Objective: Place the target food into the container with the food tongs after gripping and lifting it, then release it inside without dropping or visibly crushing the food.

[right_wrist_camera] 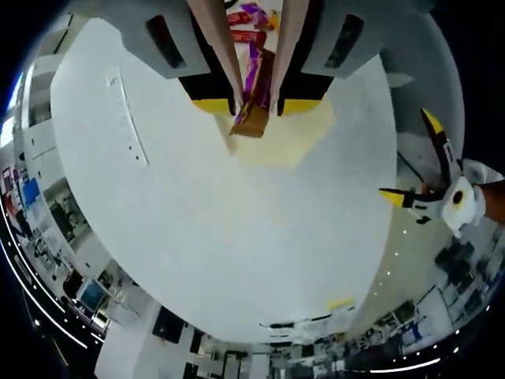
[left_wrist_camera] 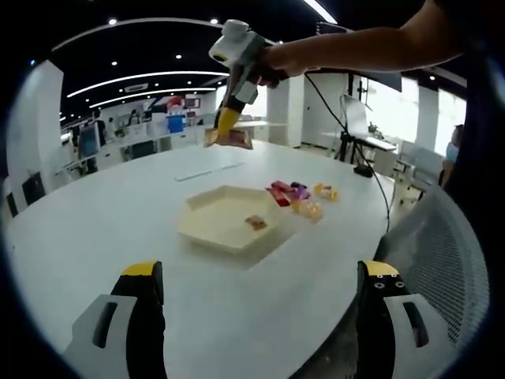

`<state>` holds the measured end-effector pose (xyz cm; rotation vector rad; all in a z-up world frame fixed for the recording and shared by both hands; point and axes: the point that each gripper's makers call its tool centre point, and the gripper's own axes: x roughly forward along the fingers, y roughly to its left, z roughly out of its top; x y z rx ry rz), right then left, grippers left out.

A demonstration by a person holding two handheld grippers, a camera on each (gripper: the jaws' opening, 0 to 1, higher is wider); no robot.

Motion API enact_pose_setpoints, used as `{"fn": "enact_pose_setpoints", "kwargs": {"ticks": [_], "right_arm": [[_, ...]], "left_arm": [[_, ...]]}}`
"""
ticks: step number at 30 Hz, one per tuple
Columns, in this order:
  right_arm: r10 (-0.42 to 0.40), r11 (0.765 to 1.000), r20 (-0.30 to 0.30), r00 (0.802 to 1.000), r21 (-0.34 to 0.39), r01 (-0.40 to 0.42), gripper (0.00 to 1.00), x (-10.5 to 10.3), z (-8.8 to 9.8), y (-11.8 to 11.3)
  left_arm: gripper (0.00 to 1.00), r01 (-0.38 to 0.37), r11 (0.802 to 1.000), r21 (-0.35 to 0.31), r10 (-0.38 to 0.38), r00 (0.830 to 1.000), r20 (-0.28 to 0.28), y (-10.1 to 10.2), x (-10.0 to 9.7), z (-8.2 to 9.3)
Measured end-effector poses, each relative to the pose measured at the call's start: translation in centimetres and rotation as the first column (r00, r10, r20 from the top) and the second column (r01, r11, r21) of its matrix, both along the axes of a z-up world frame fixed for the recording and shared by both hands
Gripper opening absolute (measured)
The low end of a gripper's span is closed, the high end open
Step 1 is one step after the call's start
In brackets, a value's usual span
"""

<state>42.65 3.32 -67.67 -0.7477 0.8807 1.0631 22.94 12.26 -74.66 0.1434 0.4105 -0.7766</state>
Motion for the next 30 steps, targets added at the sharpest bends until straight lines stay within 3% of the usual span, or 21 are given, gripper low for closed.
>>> {"fn": "enact_pose_setpoints", "kwargs": {"ticks": [30], "right_arm": [[0.003, 1.0, 0.01, 1.0, 0.01, -0.003, 0.22, -0.15, -0.37, -0.08]], "left_arm": [[1.0, 0.0, 1.0, -0.002, 0.0, 1.0, -0.001, 0.06, 0.03, -0.01]]}}
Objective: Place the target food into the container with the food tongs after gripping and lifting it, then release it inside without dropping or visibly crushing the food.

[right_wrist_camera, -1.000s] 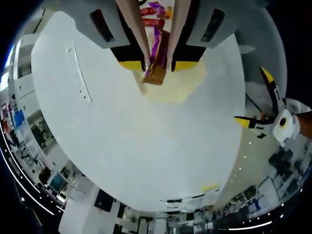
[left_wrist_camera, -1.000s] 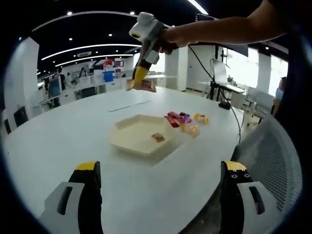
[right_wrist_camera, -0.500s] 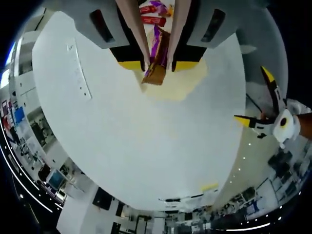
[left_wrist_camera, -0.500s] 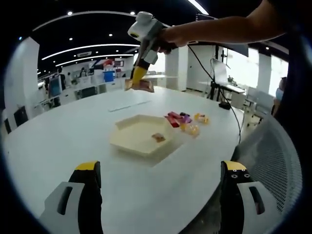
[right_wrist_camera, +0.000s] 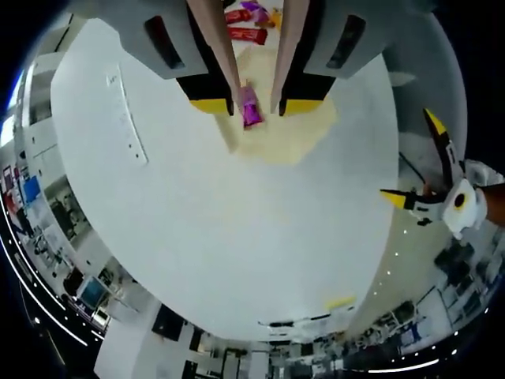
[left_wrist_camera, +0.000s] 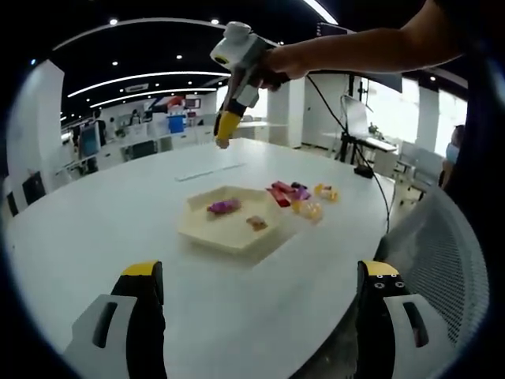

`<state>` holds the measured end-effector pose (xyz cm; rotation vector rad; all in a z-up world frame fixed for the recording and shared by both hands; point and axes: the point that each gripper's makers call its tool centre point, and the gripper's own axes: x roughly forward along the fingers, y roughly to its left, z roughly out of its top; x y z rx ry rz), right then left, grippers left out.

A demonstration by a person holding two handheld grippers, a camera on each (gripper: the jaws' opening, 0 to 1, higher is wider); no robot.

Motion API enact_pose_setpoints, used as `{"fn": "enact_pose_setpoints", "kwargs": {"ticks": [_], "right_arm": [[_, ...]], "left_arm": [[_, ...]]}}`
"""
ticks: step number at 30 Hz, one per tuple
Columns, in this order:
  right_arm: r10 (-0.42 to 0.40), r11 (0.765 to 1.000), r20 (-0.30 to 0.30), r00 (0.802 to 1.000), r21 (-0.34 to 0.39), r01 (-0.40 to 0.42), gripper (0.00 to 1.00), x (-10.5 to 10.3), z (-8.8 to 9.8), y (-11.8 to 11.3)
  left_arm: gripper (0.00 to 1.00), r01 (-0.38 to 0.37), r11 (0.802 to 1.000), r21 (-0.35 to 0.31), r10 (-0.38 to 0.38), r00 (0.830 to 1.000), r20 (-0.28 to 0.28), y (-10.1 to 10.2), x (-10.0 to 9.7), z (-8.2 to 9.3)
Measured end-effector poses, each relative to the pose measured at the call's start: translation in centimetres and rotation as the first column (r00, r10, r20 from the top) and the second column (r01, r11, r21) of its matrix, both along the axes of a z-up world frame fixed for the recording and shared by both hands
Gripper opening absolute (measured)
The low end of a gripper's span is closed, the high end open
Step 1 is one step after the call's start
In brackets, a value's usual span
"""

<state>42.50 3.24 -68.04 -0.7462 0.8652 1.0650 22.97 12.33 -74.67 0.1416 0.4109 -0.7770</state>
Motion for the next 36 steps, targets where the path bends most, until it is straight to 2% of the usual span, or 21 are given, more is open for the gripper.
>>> {"fn": "enact_pose_setpoints", "kwargs": {"ticks": [11, 36], "right_arm": [[-0.008, 1.0, -0.007, 1.0, 0.003, 0.008, 0.23, -0.4, -0.2, -1.5], [-0.056, 0.998, -0.012, 0.998, 0.021, 0.056, 0.24, -1.5, -0.1, -7.9]], "left_arm": [[1.0, -0.005, 1.0, -0.004, 0.005, 1.0, 0.001, 0.0, 0.1, 0.1], [1.0, -0.011, 1.0, 0.014, 0.011, 1.0, 0.002, 0.1, 0.1, -0.2]]}}
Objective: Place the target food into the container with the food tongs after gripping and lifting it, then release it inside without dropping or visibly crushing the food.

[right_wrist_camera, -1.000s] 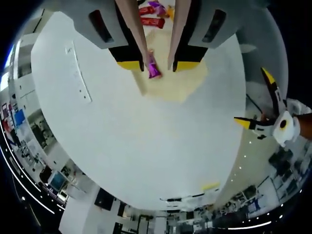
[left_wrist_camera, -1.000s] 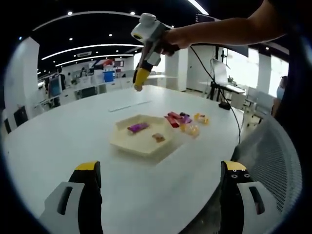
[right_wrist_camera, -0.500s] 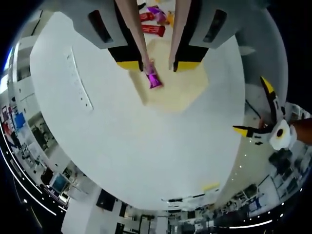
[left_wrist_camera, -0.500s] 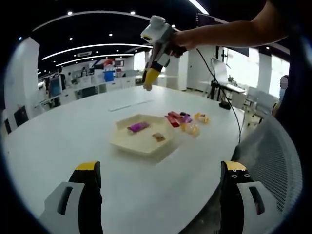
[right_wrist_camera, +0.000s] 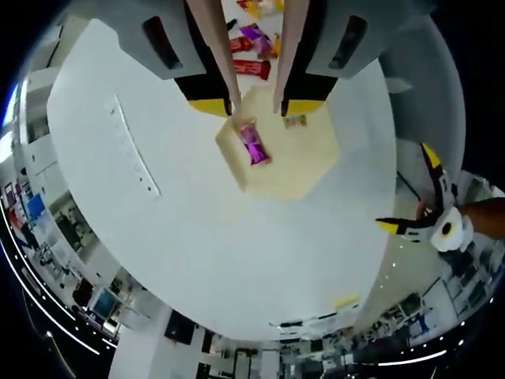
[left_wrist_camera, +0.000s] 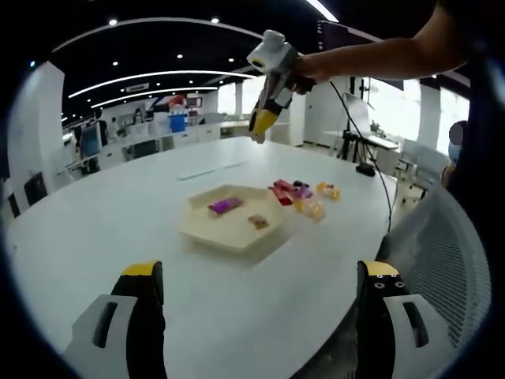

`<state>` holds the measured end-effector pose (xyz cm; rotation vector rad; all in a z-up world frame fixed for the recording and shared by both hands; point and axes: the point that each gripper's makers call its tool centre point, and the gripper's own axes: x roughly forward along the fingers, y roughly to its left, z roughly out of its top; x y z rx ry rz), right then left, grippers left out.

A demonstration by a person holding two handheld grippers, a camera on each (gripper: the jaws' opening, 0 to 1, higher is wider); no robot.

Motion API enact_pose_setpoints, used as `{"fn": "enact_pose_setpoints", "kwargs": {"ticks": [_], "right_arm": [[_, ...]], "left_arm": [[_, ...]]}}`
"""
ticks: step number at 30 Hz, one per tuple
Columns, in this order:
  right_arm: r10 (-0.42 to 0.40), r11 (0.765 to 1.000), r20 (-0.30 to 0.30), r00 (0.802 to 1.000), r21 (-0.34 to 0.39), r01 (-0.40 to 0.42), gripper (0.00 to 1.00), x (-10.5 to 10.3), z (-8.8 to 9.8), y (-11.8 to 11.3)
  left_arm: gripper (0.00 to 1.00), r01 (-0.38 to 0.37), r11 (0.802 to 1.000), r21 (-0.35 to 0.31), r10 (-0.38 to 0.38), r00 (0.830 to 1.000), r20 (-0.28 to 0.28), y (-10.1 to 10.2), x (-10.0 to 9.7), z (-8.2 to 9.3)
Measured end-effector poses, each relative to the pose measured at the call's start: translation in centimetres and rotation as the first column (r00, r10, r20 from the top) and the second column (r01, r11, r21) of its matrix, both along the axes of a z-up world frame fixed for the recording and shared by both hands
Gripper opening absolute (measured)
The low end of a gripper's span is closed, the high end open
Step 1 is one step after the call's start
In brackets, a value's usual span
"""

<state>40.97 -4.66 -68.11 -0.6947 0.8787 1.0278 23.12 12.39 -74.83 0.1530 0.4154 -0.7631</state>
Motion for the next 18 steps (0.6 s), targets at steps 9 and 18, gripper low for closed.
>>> {"fn": "enact_pose_setpoints", "kwargs": {"ticks": [9, 18], "right_arm": [[0.012, 1.0, -0.011, 1.0, -0.003, -0.012, 0.25, -0.9, -0.4, -2.0], [0.034, 0.999, -0.022, 0.999, -0.021, -0.034, 0.25, -1.6, -0.8, -4.6]], "left_arm": [[1.0, -0.002, 1.0, 0.012, 0.002, 1.0, -0.004, 0.1, 0.0, -0.2], [1.0, -0.004, 1.0, 0.03, 0.004, 1.0, -0.008, 0.1, 0.0, -0.5]]}}
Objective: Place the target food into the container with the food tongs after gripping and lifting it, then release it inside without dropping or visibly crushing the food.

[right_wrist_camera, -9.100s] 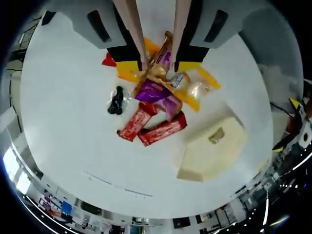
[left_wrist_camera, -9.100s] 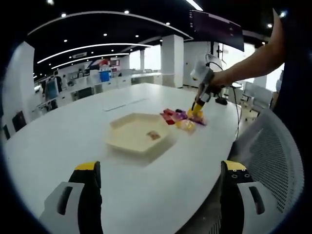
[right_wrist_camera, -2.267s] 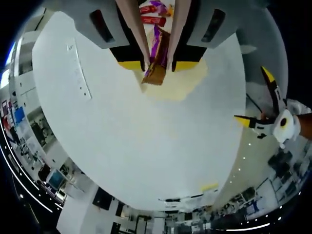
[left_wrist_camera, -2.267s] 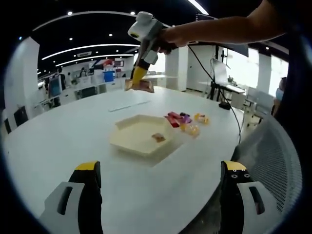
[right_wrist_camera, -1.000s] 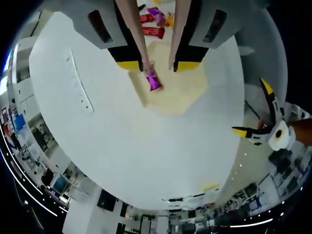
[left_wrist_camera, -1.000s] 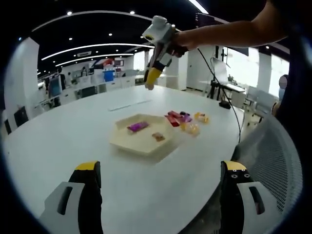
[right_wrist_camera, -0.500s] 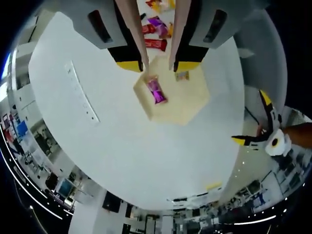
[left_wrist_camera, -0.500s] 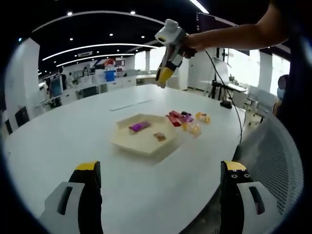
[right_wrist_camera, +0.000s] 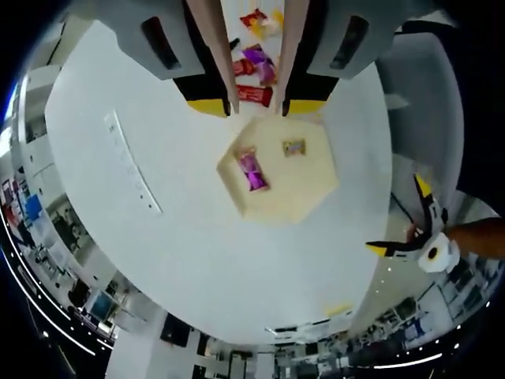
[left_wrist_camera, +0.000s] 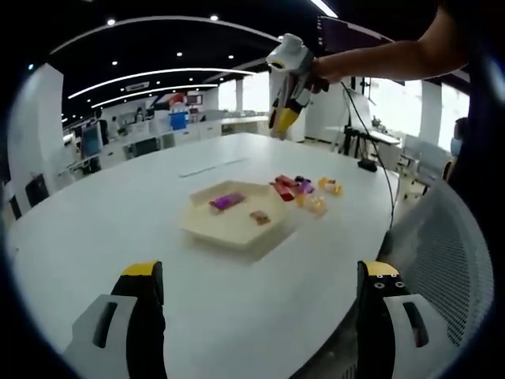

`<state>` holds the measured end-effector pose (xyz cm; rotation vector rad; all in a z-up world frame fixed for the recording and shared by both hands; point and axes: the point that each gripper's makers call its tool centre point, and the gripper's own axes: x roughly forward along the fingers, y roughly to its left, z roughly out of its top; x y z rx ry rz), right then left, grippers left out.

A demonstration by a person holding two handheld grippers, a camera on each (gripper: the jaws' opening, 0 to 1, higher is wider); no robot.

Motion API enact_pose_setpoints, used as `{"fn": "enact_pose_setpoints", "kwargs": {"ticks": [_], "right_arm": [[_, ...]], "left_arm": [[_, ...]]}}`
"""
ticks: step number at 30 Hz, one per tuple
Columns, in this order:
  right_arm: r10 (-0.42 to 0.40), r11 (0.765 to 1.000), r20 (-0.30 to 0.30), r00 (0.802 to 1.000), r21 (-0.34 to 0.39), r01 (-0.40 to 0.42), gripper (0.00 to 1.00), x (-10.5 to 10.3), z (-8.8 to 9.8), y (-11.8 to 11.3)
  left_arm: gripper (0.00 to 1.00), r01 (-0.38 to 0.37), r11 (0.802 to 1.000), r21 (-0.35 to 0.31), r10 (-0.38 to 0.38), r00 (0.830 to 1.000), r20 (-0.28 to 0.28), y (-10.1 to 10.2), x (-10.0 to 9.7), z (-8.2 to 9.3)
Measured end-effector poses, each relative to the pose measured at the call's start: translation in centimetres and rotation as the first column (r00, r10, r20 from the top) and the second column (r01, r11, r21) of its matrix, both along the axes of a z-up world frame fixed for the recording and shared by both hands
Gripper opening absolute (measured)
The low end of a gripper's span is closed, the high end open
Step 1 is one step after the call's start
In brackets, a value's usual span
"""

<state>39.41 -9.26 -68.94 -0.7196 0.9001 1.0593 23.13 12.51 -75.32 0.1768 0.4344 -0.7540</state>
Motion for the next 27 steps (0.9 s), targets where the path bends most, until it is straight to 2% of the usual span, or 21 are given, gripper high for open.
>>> {"fn": "enact_pose_setpoints", "kwargs": {"ticks": [14, 27], "right_arm": [[-0.016, 1.0, -0.009, 1.0, -0.016, 0.015, 0.26, -0.5, -0.8, -4.1], [-0.01, 1.0, -0.007, 1.0, -0.023, 0.01, 0.26, -0.6, -1.1, -5.1]], "left_arm": [[1.0, 0.009, 1.0, 0.019, -0.009, 1.0, -0.015, -0.1, -0.1, -0.5], [1.0, 0.007, 1.0, 0.017, -0.006, 1.0, -0.02, -0.1, -0.1, -0.5]]}}
